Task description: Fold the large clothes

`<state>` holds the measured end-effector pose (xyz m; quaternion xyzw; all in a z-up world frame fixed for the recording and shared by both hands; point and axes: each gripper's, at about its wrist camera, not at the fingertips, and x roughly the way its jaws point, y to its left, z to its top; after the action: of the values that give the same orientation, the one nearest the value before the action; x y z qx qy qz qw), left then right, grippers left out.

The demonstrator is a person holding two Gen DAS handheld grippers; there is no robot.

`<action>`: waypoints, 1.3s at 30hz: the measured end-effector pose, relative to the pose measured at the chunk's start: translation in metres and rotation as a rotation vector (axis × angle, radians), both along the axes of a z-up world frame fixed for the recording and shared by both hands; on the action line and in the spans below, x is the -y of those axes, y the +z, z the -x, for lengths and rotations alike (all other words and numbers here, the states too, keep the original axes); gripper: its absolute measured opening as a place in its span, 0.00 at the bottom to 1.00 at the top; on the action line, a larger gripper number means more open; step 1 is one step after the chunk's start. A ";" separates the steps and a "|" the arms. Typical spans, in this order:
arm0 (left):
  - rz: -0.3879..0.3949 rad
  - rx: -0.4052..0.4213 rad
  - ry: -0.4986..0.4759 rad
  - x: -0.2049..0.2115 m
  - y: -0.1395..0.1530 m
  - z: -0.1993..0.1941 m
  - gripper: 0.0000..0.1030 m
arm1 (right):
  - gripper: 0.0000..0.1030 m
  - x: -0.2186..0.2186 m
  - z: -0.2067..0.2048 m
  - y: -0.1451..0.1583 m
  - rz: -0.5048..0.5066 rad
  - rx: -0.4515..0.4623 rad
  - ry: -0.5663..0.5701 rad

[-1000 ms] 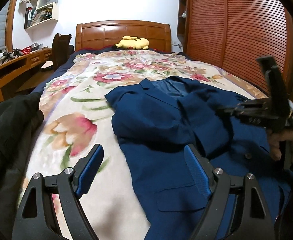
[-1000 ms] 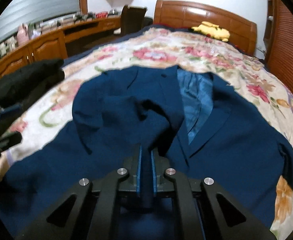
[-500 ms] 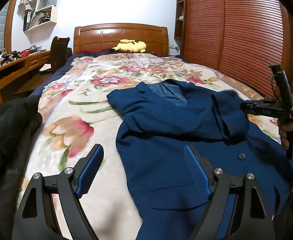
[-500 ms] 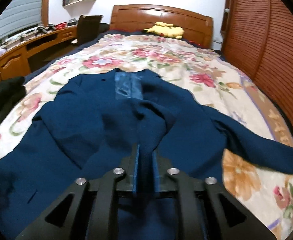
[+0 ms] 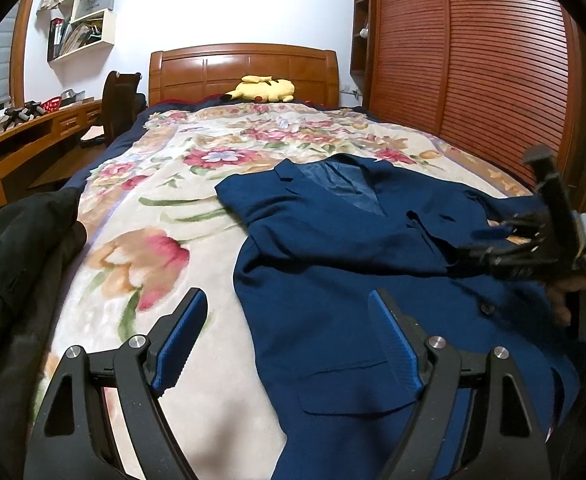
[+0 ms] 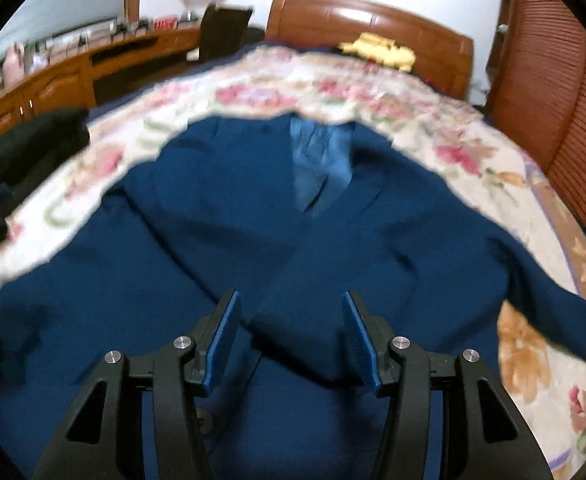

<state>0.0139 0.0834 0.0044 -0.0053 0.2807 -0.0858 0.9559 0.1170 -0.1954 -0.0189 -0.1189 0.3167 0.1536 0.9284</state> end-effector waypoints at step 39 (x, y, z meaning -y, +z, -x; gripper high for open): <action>-0.045 -0.022 0.005 0.013 -0.010 -0.006 0.81 | 0.50 0.112 0.089 0.005 -0.180 0.083 -0.291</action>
<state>0.0200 0.0707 -0.0059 0.0148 0.2929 -0.0769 0.9529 0.0276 -0.3072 -0.0139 0.0054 0.2772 0.0403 0.9599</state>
